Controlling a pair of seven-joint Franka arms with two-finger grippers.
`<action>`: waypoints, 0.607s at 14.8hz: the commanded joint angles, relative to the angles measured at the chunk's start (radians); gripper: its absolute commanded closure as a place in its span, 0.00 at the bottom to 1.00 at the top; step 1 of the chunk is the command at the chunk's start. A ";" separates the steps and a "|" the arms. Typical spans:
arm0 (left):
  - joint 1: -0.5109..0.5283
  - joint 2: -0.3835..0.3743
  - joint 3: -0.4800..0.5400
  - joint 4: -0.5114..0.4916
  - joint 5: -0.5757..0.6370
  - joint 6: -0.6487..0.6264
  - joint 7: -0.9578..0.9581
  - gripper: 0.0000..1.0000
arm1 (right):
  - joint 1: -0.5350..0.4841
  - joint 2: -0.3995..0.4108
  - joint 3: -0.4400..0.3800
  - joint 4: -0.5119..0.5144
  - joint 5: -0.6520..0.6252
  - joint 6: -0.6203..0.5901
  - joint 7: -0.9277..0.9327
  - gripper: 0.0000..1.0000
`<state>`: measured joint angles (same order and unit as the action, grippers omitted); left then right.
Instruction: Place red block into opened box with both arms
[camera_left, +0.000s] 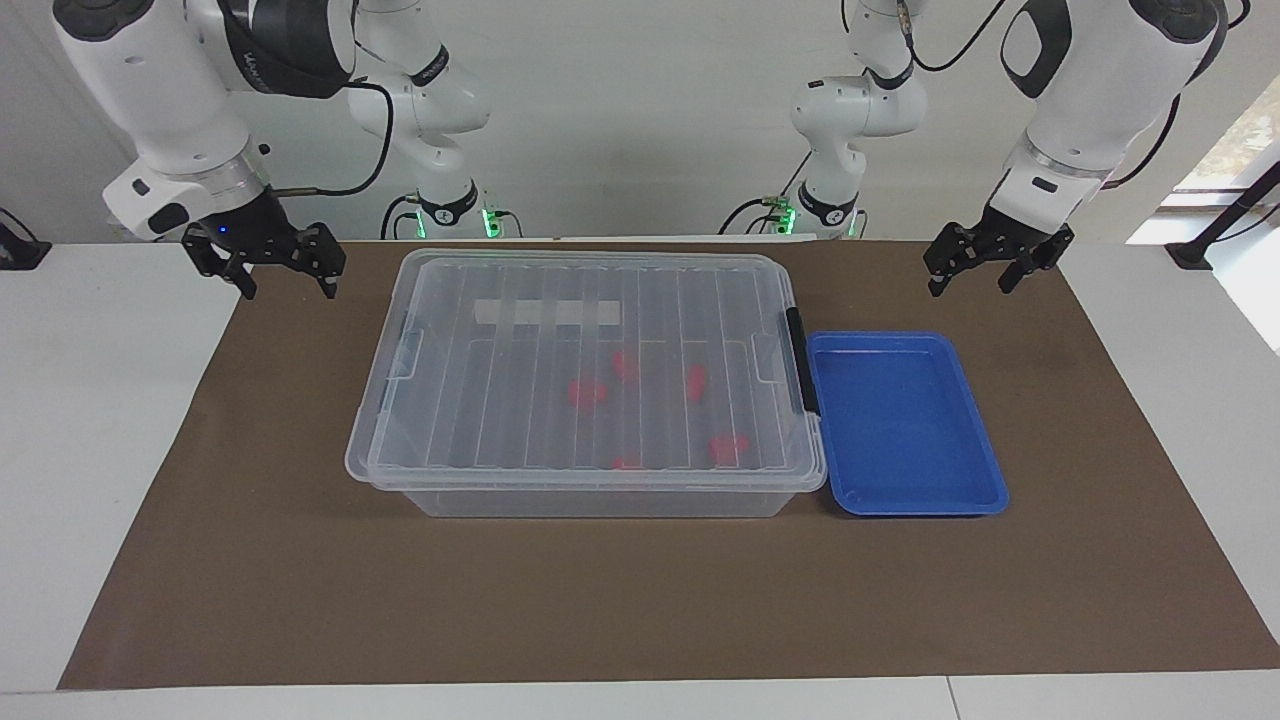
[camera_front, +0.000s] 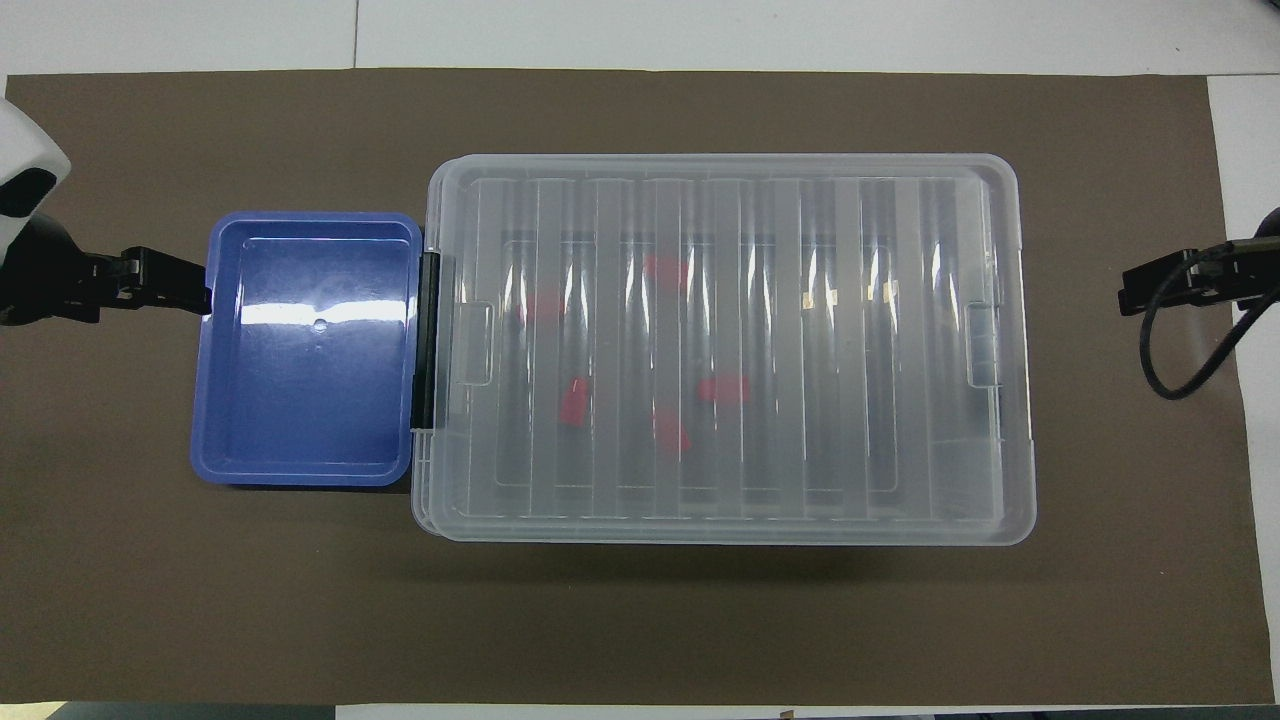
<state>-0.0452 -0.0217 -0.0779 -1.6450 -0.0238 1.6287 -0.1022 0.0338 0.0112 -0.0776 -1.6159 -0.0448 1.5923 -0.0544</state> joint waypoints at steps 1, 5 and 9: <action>-0.007 -0.001 0.010 0.004 -0.004 -0.016 -0.001 0.00 | -0.014 -0.002 0.009 -0.019 0.008 0.024 -0.012 0.00; -0.007 -0.001 0.010 0.004 -0.004 -0.016 -0.001 0.00 | -0.014 0.000 0.009 -0.018 0.043 0.025 -0.010 0.00; -0.008 -0.001 0.010 0.005 -0.004 -0.016 -0.001 0.00 | -0.014 -0.002 0.006 -0.013 0.076 -0.012 -0.009 0.00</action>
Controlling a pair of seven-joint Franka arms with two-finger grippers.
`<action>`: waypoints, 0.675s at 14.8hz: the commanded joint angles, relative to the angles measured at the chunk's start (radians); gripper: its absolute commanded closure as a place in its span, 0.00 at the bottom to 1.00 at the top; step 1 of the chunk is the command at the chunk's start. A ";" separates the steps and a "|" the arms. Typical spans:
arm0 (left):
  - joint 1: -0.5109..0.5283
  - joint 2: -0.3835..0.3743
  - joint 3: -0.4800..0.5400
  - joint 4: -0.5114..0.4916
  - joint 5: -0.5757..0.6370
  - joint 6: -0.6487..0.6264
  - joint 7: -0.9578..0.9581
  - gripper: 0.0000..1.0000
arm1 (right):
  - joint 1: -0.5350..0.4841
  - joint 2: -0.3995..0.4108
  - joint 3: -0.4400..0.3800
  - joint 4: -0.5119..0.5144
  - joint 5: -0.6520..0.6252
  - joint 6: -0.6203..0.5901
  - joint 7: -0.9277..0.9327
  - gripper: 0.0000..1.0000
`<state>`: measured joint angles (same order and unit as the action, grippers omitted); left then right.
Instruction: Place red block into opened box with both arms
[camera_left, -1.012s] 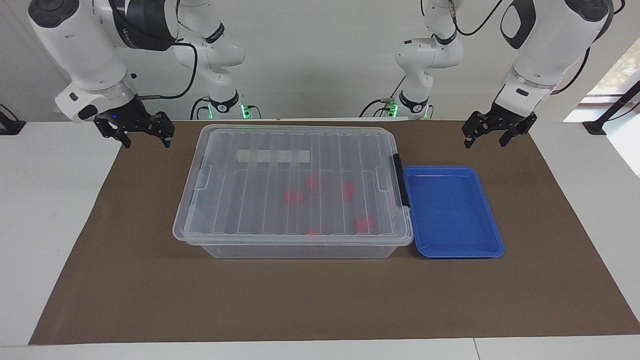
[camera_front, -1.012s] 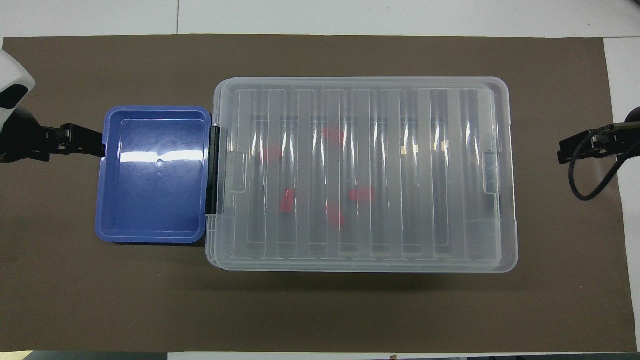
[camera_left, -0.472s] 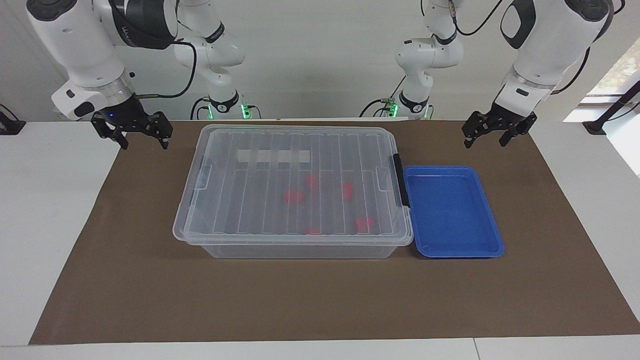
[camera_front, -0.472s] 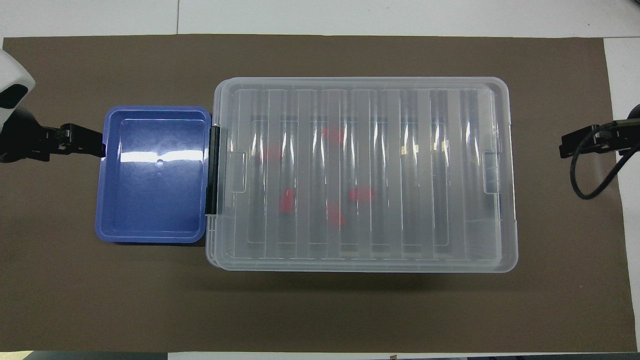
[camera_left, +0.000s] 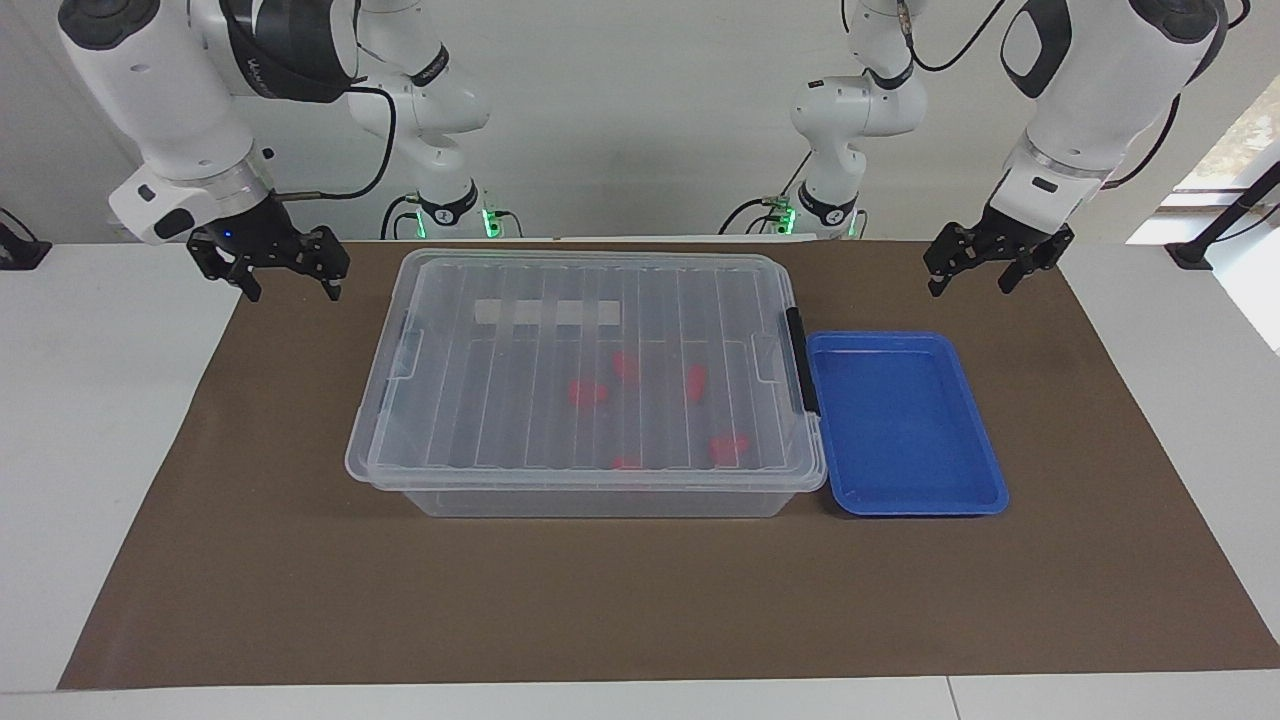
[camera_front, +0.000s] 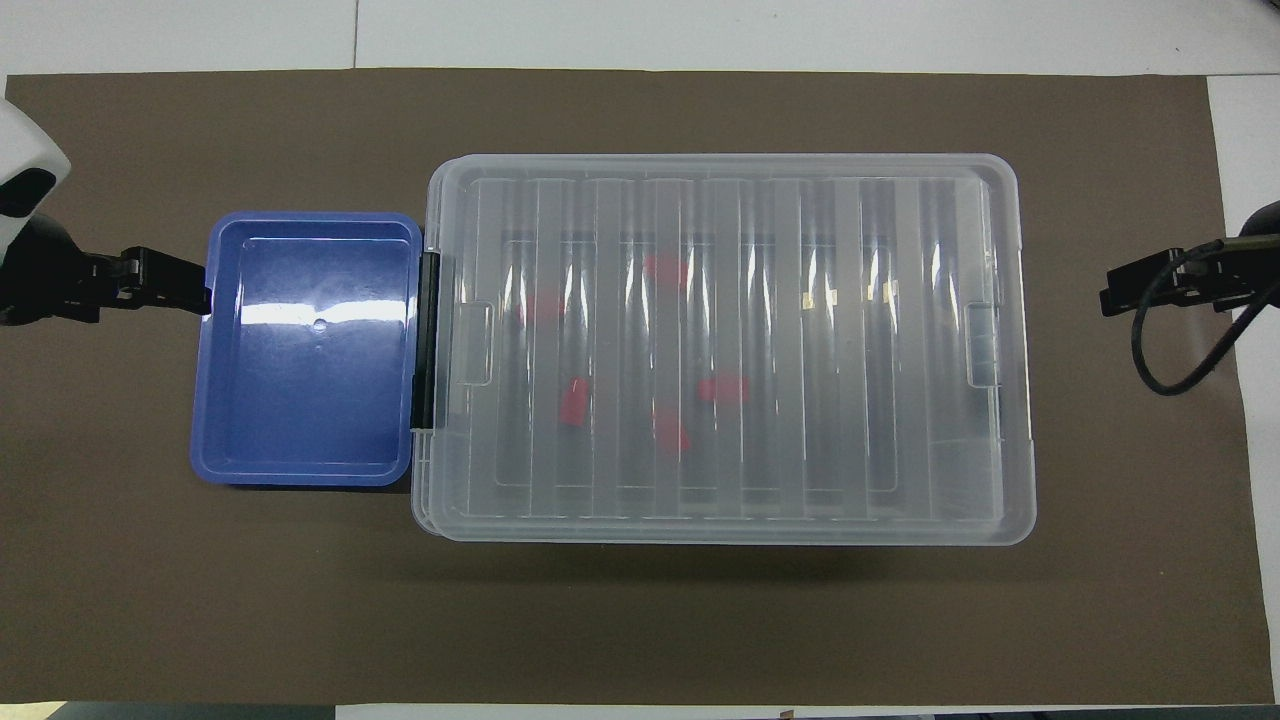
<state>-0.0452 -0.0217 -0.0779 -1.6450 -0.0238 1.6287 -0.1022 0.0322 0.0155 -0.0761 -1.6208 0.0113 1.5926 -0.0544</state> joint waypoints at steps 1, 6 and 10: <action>-0.008 -0.001 0.010 0.005 -0.004 -0.016 -0.001 0.00 | -0.011 -0.008 0.004 -0.005 0.018 -0.026 -0.009 0.00; -0.008 -0.001 0.010 0.005 -0.004 -0.016 -0.001 0.00 | -0.006 -0.011 0.004 -0.005 0.007 -0.023 -0.012 0.00; -0.007 -0.001 0.010 0.005 -0.004 -0.016 -0.001 0.00 | -0.009 -0.011 0.004 -0.005 0.007 -0.017 -0.013 0.00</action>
